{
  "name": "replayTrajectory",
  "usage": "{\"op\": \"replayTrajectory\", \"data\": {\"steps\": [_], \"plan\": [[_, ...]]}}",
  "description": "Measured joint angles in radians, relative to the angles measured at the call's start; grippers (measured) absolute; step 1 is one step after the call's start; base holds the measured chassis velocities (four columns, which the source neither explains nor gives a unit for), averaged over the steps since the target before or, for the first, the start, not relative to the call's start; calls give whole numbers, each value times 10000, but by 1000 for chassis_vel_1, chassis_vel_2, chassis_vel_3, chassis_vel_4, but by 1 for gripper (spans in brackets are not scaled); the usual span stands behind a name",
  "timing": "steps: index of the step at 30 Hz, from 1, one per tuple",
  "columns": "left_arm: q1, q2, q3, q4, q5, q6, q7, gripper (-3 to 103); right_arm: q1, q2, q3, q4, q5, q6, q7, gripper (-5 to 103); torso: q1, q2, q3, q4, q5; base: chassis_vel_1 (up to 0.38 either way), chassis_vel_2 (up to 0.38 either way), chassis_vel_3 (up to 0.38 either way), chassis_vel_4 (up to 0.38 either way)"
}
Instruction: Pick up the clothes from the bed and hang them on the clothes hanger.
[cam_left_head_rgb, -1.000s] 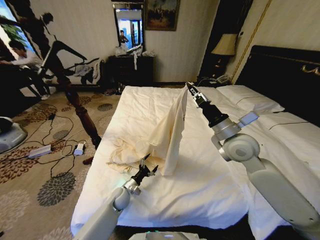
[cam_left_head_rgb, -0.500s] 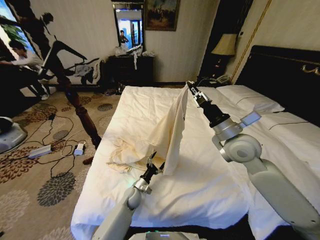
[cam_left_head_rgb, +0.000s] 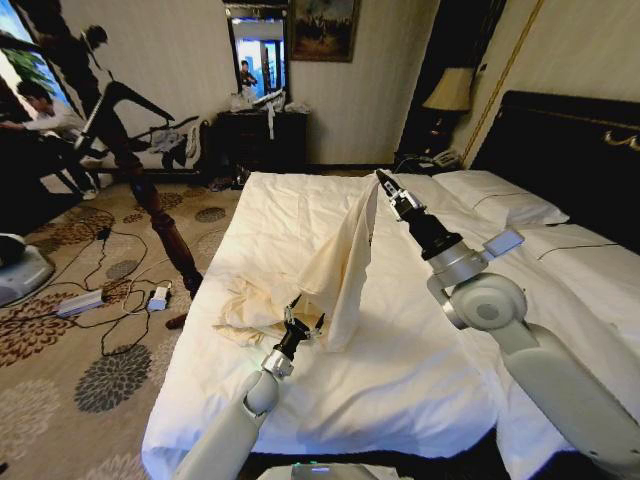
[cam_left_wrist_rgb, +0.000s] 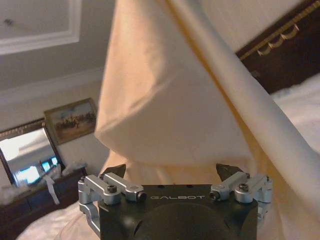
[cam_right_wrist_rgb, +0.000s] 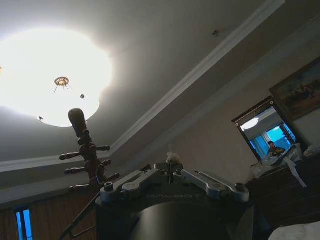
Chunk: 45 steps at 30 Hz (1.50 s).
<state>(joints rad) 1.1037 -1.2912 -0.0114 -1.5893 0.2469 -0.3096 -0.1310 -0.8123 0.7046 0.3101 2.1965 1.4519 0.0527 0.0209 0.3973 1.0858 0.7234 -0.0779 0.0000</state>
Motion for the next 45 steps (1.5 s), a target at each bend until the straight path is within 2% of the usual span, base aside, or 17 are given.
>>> {"op": "replayTrajectory", "data": {"steps": [1,6,9,16,23,28,29,32,36,38,41,43,44,45], "plan": [[0,0,0,0,0,0,0,100,0,0,0,0,0,0,0,0,0,0,0,0,0,0,0,0,0],[-64,91,235,-184,-869,50,838,100,-1,11,-130,-32,-109,0,4,0,0,0,0,-2,0,0,0,0,0],[56,213,313,-220,-974,118,1003,100,2,-6,-136,-46,-123,-1,4,0,0,0,0,0,0,0,0,0,0],[452,569,430,-185,-2167,529,1054,100,29,-17,-115,-75,-140,-4,5,0,0,0,0,2,0,0,0,0,0],[88,339,573,-31,-2117,560,1040,100,67,14,-160,-99,-169,-8,6,0,0,0,1,0,0,0,0,0,0],[-266,17,791,314,-1706,502,1062,100,30,-7,-161,-91,-171,-9,8,0,0,0,0,-1,0,0,0,0,0],[-354,-123,846,424,-1576,471,1072,103,10,-24,-144,-79,-171,-9,9,0,0,0,0,0,0,0,0,0,0],[-417,-352,855,517,-1468,410,1072,101,-60,-50,-63,-54,-171,-9,11,0,0,0,1,-1,0,0,0,0,0],[-383,-415,824,516,-1354,307,1069,82,-218,-90,52,-30,-194,-10,10,0,0,0,0,-1,2,0,0,0,0],[-358,-376,818,487,-1331,292,1070,82,-224,-90,57,-30,-199,-11,10,0,0,0,0,-1,1,0,0,0,0],[-225,-160,680,279,-1289,257,1056,66,-202,-58,51,-31,-214,-11,7,0,0,0,0,0,2,0,0,0,0],[-204,-124,653,234,-1289,257,1054,66,-193,-52,43,-34,-218,-11,7,0,0,0,0,0,0,0,0,0,0],[-160,-40,586,125,-1295,255,1044,61,-185,-39,30,-47,-227,-10,6,0,0,0,0,1,0,0,0,0,0],[-125,74,498,-7,-1325,255,1035,50,-183,-27,18,-69,-250,-11,6,0,0,0,1,0,0,0,0,0,0]]}}
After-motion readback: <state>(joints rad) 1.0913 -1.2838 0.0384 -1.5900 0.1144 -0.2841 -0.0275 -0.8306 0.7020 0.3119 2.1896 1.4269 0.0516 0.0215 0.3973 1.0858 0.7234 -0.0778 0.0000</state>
